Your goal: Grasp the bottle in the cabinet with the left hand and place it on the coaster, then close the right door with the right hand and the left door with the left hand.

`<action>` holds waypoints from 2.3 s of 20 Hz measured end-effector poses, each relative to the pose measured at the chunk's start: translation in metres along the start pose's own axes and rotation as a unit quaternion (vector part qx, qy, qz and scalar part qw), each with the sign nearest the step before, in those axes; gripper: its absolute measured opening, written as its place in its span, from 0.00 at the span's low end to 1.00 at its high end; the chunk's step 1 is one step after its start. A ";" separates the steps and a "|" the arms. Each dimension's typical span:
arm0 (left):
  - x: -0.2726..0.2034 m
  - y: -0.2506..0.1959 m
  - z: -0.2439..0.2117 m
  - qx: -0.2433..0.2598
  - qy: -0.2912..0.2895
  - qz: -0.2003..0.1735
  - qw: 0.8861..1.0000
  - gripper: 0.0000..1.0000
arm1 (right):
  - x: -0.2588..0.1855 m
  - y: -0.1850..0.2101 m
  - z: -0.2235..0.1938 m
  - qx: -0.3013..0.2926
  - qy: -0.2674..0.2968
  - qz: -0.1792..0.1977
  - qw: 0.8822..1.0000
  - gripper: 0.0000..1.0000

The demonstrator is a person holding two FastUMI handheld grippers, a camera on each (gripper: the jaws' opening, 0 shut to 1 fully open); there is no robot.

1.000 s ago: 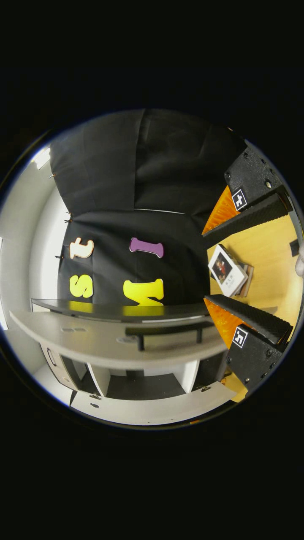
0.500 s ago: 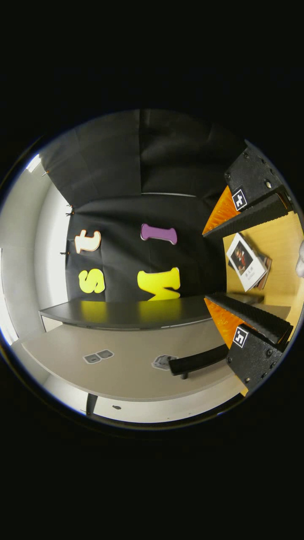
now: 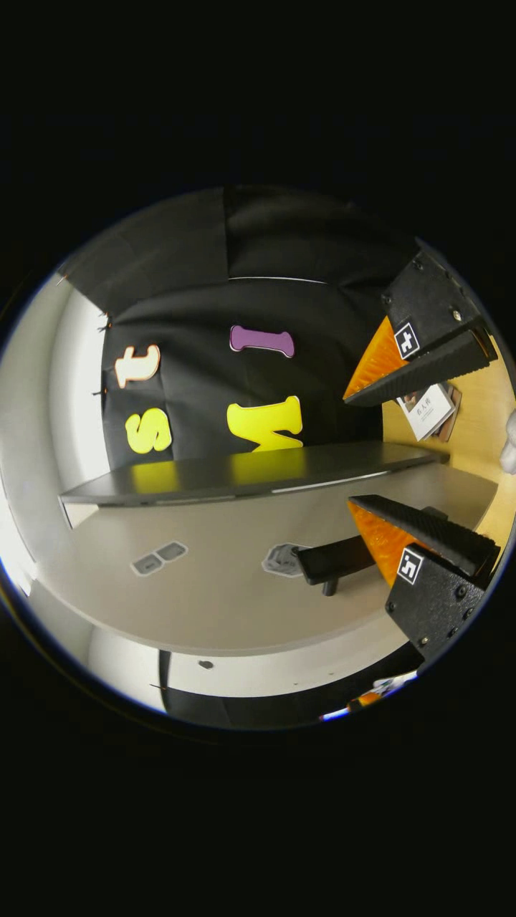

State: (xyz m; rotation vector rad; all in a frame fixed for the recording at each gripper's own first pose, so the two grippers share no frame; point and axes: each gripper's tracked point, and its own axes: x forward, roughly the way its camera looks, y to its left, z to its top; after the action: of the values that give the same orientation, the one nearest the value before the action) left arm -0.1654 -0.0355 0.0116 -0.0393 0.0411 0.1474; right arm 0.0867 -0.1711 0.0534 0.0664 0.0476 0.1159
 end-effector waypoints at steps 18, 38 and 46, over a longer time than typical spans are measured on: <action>0.010 0.057 -0.003 -0.001 0.008 0.026 1.000 0.95 | 0.030 0.174 -0.032 -0.032 0.029 0.139 0.989 0.81; 0.107 0.173 0.018 0.011 -0.025 0.023 0.999 0.95 | -0.038 0.151 -0.054 -0.078 0.046 0.013 0.996 0.80; 0.179 0.237 0.047 0.012 -0.061 0.043 0.997 0.95 | -0.079 0.148 -0.087 -0.060 0.082 -0.048 0.994 0.81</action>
State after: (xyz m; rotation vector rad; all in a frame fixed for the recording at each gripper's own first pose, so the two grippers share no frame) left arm -0.0217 0.2267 0.0417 -0.0052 -0.0778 0.2351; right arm -0.0129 -0.0281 -0.0200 -0.0652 0.2077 0.0268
